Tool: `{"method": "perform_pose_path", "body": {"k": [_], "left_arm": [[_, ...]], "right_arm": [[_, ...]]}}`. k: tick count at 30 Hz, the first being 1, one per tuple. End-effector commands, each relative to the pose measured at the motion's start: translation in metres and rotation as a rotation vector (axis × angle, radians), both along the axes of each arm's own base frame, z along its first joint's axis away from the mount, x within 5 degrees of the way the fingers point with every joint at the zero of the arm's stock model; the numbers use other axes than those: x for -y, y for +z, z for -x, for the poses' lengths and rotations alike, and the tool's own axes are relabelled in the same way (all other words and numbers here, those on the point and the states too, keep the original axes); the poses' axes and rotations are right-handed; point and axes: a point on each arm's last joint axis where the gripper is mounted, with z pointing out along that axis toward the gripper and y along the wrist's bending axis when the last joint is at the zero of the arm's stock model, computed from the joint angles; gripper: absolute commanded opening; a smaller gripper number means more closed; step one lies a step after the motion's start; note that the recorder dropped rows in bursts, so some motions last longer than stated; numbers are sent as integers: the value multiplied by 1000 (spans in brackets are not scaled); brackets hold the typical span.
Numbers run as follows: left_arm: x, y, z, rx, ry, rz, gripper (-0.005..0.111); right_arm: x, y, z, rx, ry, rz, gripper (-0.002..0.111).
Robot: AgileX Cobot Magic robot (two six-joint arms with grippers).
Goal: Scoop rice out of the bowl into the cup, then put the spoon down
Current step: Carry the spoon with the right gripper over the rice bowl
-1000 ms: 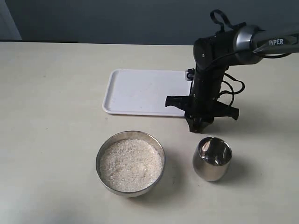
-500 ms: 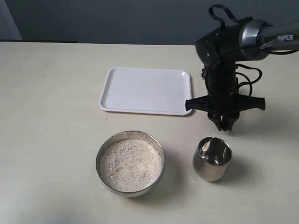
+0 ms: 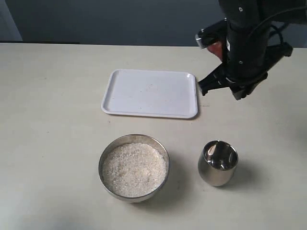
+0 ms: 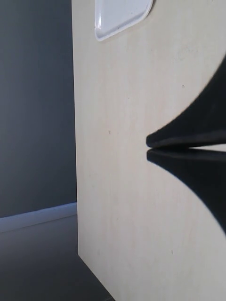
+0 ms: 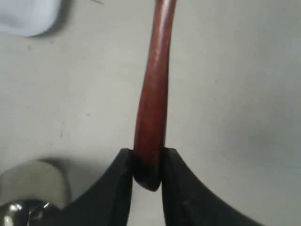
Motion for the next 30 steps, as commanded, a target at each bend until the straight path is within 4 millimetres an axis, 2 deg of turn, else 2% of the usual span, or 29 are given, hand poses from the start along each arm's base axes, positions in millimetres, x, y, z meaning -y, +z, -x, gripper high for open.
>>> {"method": "perform_pose_path", "body": {"k": [1,5,7,10,15,23,30], "left_arm": [[0,2,0,17,3,-3,1],[0,2,0,17,3,-3,1],[0,2,0,17,3,-3,1],[0,2,0,17,3,-3,1],[0,2,0,17,3,-3,1],[0,2,0,17,3,-3,1],[0,2,0,17,3,-3,1]], "right_arm": [[-27,17,31,-9,231,-11,1],[-64,16,70,-52,391,-46,1],[-72,13,86,-62,469,-25,1],[-64,2,99,-46,660,143,1],[-38,0,96,48,796,387,1],[-37,21,123,32,955,311,1],[-50,12,138,8,1020,324,1]]}}
